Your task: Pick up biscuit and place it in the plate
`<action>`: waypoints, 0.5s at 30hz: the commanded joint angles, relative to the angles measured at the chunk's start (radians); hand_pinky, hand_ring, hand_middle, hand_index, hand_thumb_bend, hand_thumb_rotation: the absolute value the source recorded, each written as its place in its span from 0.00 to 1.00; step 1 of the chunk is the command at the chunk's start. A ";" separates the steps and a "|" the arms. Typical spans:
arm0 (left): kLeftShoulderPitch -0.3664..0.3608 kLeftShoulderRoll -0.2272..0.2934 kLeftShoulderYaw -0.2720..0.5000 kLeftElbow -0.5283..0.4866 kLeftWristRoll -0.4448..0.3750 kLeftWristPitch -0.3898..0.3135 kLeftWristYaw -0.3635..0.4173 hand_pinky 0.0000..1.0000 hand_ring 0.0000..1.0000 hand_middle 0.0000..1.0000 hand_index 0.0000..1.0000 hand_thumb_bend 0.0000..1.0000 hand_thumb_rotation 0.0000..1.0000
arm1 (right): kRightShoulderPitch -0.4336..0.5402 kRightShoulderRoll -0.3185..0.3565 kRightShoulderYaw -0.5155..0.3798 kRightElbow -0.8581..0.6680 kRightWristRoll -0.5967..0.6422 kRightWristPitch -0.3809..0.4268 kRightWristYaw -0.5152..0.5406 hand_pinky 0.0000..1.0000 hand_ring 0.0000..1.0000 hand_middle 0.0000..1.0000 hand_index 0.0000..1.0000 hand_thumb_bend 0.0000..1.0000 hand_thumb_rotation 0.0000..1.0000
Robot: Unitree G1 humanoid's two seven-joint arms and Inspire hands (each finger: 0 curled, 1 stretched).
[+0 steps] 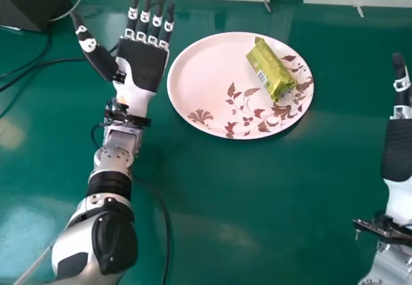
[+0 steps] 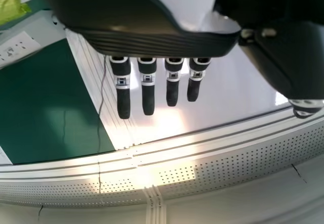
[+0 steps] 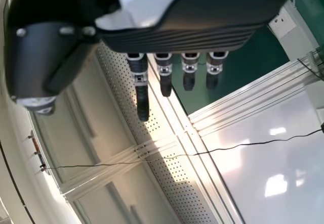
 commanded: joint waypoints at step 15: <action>-0.014 -0.005 -0.013 0.063 0.000 -0.029 -0.009 0.84 0.90 0.98 0.99 0.93 0.40 | -0.023 -0.020 -0.031 -0.010 0.018 0.011 0.004 0.84 0.94 1.00 0.88 0.94 0.27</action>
